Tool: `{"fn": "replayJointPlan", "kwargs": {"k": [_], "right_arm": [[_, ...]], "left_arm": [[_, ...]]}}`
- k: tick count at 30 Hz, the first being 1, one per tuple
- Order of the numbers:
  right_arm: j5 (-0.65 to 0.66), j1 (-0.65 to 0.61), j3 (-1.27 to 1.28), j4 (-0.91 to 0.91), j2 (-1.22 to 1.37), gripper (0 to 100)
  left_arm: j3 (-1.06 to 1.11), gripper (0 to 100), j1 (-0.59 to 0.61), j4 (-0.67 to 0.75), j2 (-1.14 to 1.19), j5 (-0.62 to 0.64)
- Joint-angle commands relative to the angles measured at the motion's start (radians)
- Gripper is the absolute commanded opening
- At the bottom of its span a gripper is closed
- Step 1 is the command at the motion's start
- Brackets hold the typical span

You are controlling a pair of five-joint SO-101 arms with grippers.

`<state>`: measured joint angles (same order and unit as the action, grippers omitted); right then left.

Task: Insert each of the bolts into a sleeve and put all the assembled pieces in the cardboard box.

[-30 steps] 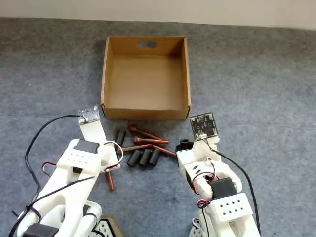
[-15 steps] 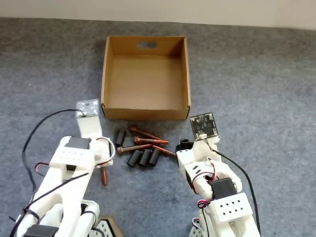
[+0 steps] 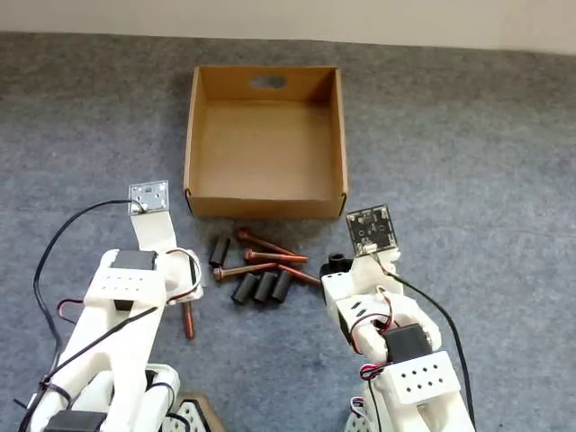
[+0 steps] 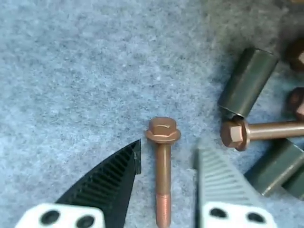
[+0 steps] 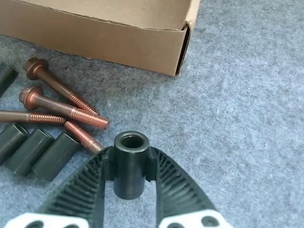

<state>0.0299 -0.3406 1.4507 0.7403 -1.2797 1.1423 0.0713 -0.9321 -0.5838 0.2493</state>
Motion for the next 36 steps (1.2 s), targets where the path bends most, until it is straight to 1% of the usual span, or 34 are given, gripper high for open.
{"fn": "replayJointPlan", "kwargs": {"k": [1,3,7,9,11,13,15,17,18,20,21,25,28,30,32,34,36], "right_arm": [[-0.002,0.008,-0.008,-0.015,-0.015,0.5],[-0.002,0.008,-0.008,-0.015,-0.015,0.5],[-0.002,0.008,-0.008,-0.015,-0.015,0.5],[-0.002,0.008,-0.008,-0.015,-0.015,0.5],[-0.002,0.008,-0.008,-0.015,-0.015,0.5],[-0.002,0.008,-0.008,-0.015,-0.015,0.5],[-0.002,0.008,-0.008,-0.015,-0.015,0.5],[-0.002,0.008,-0.008,-0.015,-0.015,0.5],[-0.002,0.008,-0.008,-0.015,-0.015,0.5],[-0.002,0.008,-0.008,-0.015,-0.015,0.5],[-0.002,0.008,-0.002,-0.015,-0.015,0.5],[-0.005,0.008,0.002,-0.016,-0.016,0.5],[-0.008,0.008,0.002,-0.016,-0.016,0.5],[-0.008,0.008,0.004,-0.016,-0.027,0.5],[-0.008,0.008,0.010,-0.015,-0.068,0.5],[-0.008,0.008,0.042,-0.015,-0.134,0.5],[-0.009,0.008,0.070,0.001,-0.219,0.5]], "left_arm": [[-0.002,10,-0.019,0.012,0.002,-0.006],[-0.002,12,-0.025,0.012,0.024,-0.006],[-0.022,23,-0.036,0.012,0.127,-0.002],[-0.061,25,-0.035,0.008,0.173,0.000],[-0.079,24,-0.033,0.011,0.206,0.000],[-0.085,20,-0.033,0.012,0.231,-0.002],[-0.099,13,-0.035,0.014,0.245,-0.005],[-0.116,3,-0.035,0.015,0.252,-0.006],[-0.124,0,-0.035,0.025,0.252,-0.008],[-0.120,2,-0.033,0.043,0.252,-0.008],[-0.120,1,-0.033,0.048,0.252,-0.008],[-0.128,1,-0.035,0.048,0.239,-0.008],[-0.119,1,-0.036,0.034,0.134,-0.009],[-0.099,1,-0.038,-0.012,0.012,-0.011],[-0.062,1,-0.038,-0.021,-0.136,-0.028],[0.001,1,-0.038,-0.005,-0.298,-0.023],[0.070,1,-0.039,0.041,-0.460,-0.023]]}}
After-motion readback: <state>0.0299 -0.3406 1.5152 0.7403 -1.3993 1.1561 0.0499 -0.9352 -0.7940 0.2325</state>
